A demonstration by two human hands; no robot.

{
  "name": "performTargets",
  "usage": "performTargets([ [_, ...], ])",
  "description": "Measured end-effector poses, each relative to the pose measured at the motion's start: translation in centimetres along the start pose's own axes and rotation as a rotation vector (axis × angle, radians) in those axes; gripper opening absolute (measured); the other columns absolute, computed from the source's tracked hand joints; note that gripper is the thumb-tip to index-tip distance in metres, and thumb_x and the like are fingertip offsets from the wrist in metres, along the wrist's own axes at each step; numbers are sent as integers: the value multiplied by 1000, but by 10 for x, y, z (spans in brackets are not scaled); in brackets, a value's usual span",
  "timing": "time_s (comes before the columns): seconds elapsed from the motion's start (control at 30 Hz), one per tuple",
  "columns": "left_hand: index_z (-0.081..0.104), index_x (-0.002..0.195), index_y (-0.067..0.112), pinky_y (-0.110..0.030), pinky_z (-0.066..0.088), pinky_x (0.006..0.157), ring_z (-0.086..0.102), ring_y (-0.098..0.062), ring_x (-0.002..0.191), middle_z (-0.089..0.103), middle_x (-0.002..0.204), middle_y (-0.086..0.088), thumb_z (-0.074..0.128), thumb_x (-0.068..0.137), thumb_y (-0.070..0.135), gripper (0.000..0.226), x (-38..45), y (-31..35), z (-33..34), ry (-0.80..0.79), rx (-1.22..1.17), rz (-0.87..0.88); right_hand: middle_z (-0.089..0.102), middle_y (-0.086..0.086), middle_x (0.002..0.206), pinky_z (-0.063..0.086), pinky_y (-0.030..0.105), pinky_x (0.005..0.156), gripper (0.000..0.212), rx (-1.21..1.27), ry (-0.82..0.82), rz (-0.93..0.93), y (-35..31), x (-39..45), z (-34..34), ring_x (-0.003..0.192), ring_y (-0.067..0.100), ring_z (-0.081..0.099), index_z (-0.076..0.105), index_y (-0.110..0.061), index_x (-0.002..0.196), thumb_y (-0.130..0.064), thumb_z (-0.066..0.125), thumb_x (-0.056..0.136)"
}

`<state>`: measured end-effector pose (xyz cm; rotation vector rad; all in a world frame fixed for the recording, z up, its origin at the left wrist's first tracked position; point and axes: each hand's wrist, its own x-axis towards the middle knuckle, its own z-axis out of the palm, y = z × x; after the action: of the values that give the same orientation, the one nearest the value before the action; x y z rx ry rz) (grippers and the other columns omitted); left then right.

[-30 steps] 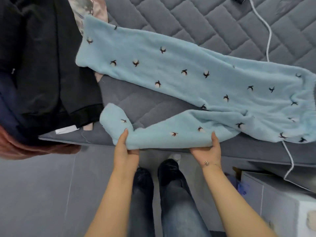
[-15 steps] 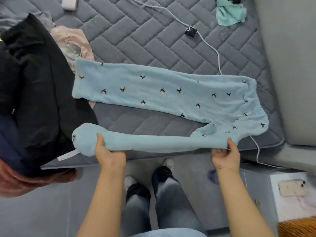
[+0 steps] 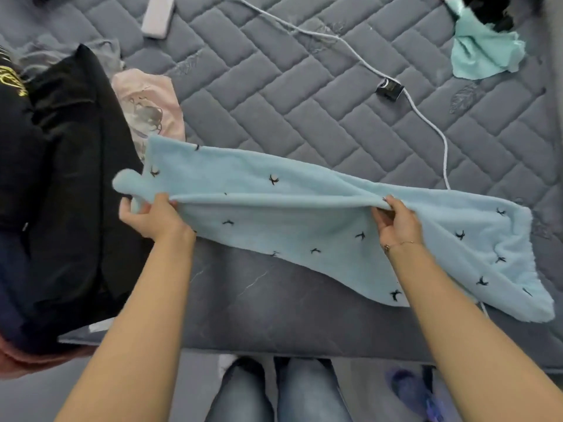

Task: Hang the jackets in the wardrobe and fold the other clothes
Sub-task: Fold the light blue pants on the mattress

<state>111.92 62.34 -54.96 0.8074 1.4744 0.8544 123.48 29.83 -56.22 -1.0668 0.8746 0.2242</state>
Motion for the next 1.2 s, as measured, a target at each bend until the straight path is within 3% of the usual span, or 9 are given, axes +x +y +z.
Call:
performTargets([
  [0.1,26,148,21,-26,54,83,65,-18,99,61,113,2,65,87,7,74,31,-32,45,-203,147,14,65,5,90,57,27,63,8,-146,-13,53,6,54,24,84,16,64,59,-11,89,-8,57,96],
  [0.23,29,150,18,-23,44,100,49,-12,126,40,146,2,67,92,24,69,65,-74,60,-533,510,-63,58,3,111,50,29,84,25,-878,-159,-144,45,90,37,99,17,57,59,-12,117,-11,58,92],
  [0.3,45,140,16,-12,48,85,53,-7,115,49,134,6,65,92,15,52,75,-82,44,-451,599,85,58,12,120,44,33,98,33,-1223,-267,-519,65,84,44,111,25,55,62,-5,119,-5,62,86],
  [0.4,54,128,14,-13,49,88,56,-7,105,54,123,5,67,89,12,41,84,-83,9,-183,596,209,59,12,115,38,27,96,27,-1458,-609,-853,91,69,73,110,27,53,66,-3,112,-3,62,85],
  [0.53,44,135,13,-24,45,97,49,-15,107,36,132,-5,74,85,27,59,99,-79,-25,90,671,32,57,11,125,39,37,101,32,-1587,-889,-883,128,65,136,117,29,51,61,-4,122,-13,62,91],
  [0.7,56,123,12,-26,55,82,63,-17,108,61,126,-5,70,90,30,40,117,-78,-35,-28,421,-220,55,9,123,34,36,99,44,-1697,-953,-927,176,76,207,116,27,48,57,-12,129,-36,62,92],
  [0.87,65,109,11,-41,56,91,66,-18,102,69,109,-3,70,90,31,28,113,-54,-35,-166,421,74,59,16,99,37,38,82,27,-1620,-968,-936,202,74,244,95,33,55,65,-3,107,-26,63,93],
  [0.97,66,102,19,-31,59,72,66,-4,87,69,92,14,71,89,35,21,125,-33,-26,-285,409,176,55,16,95,42,36,78,18,-1374,-909,-897,198,69,259,88,26,54,64,1,101,-16,62,94],
  [1.2,64,96,18,-28,53,73,61,-3,79,64,87,11,68,90,28,13,179,-41,-30,-130,535,120,59,15,101,43,36,82,22,-1486,-896,-888,223,74,302,95,26,55,64,-2,103,-22,59,96],
])
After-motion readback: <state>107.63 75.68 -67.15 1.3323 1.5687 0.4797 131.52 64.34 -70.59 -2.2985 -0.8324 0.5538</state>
